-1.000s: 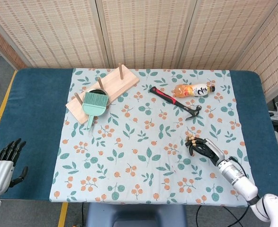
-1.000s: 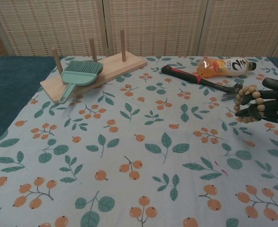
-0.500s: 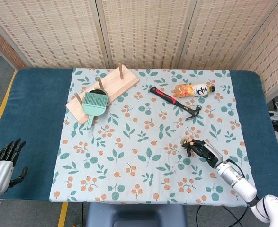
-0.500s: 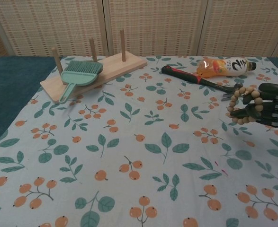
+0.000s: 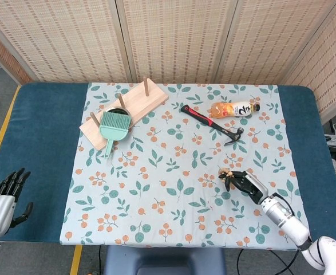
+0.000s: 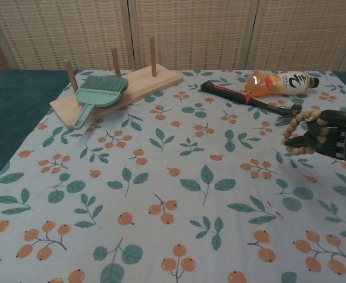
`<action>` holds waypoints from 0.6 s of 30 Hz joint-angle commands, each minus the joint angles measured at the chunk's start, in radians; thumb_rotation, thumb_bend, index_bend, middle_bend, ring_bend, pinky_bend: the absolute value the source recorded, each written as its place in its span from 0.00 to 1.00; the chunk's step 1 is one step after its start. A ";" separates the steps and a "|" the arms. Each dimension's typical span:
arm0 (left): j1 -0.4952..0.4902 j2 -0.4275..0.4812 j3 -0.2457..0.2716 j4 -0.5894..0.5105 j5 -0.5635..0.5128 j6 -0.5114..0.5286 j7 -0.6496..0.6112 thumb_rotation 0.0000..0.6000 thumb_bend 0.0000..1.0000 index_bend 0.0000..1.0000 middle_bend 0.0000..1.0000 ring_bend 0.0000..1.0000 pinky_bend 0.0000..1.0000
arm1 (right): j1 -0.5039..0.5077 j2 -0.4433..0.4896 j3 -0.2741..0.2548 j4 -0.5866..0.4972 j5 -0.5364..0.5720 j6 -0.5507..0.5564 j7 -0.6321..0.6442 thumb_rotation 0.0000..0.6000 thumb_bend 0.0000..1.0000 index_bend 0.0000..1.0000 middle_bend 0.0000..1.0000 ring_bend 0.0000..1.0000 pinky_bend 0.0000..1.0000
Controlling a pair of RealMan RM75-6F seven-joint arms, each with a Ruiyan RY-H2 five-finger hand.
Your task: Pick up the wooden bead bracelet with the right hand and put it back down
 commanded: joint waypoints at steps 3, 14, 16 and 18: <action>0.001 0.000 0.000 0.000 0.000 0.001 0.000 1.00 0.46 0.00 0.00 0.00 0.18 | 0.005 0.002 -0.007 0.006 0.002 -0.009 0.000 0.59 0.46 0.63 0.64 0.23 0.05; 0.002 0.002 -0.001 -0.002 -0.001 0.002 -0.001 1.00 0.46 0.00 0.00 0.00 0.18 | 0.008 -0.002 -0.010 0.009 0.010 -0.003 -0.011 0.63 0.81 0.63 0.64 0.23 0.06; 0.003 0.003 0.000 -0.004 0.002 0.005 0.000 1.00 0.46 0.00 0.00 0.00 0.18 | 0.007 -0.003 -0.009 0.007 0.010 -0.001 -0.015 0.67 0.91 0.62 0.64 0.23 0.06; 0.002 0.003 -0.001 -0.001 0.000 0.002 -0.002 1.00 0.46 0.00 0.00 0.00 0.18 | 0.007 -0.003 -0.009 0.006 0.008 0.001 -0.021 0.75 0.99 0.61 0.64 0.23 0.06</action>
